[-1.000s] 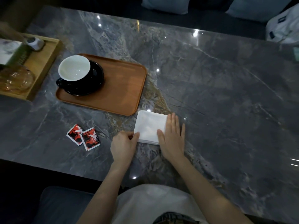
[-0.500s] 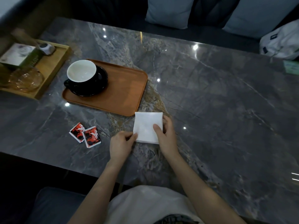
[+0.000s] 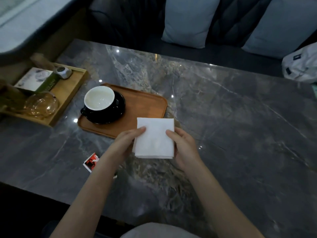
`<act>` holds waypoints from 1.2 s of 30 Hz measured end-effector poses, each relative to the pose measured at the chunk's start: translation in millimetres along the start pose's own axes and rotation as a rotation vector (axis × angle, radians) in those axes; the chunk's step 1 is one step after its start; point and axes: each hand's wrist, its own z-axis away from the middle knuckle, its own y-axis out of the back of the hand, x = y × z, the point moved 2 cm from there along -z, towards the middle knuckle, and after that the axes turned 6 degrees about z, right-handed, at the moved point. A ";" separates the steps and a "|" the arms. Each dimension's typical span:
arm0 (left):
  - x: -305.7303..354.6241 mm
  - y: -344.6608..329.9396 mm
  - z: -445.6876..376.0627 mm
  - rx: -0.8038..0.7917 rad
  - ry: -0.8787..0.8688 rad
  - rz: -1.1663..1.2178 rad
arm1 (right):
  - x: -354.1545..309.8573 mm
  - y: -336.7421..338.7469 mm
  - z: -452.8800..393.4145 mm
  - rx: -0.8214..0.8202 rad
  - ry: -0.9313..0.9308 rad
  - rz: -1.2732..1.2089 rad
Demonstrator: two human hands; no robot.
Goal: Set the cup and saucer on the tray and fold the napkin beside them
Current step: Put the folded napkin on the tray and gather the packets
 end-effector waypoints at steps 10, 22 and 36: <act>76.1 20.2 -83.8 0.152 -0.118 -0.131 | -27.6 -44.2 -82.8 0.077 -0.010 0.075; 93.8 10.3 -163.5 0.285 -0.465 -0.951 | -40.0 -56.0 -145.8 0.474 0.157 0.965; 86.6 8.5 -172.7 0.343 -0.514 -1.161 | -39.1 -72.1 -146.2 0.495 0.200 1.356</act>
